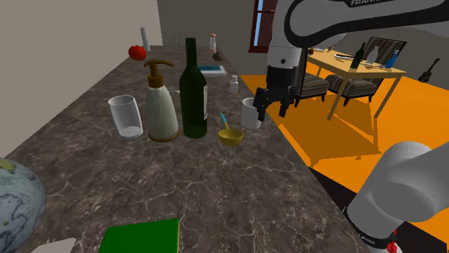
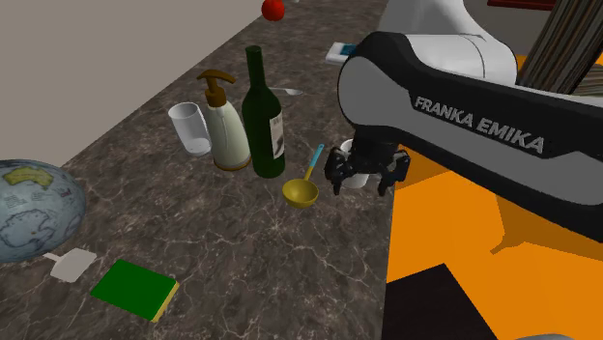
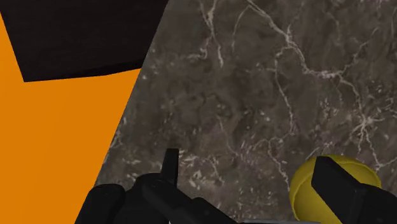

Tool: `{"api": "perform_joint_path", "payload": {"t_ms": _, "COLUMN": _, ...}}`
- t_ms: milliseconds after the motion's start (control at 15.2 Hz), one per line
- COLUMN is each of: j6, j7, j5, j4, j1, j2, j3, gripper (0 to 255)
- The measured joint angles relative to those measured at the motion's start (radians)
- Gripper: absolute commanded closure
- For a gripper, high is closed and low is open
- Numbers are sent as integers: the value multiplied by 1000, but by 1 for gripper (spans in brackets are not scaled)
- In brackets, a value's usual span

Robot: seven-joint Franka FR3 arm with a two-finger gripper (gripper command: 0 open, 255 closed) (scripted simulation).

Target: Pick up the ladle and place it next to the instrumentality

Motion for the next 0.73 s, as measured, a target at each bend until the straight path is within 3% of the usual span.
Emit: {"api": "perform_joint_path", "payload": {"t_ms": 726, "j6": 307, "j7": 360, "j5": 72, "j4": 147, "j1": -35, "j2": 337, "j3": 119, "gripper": 0}}
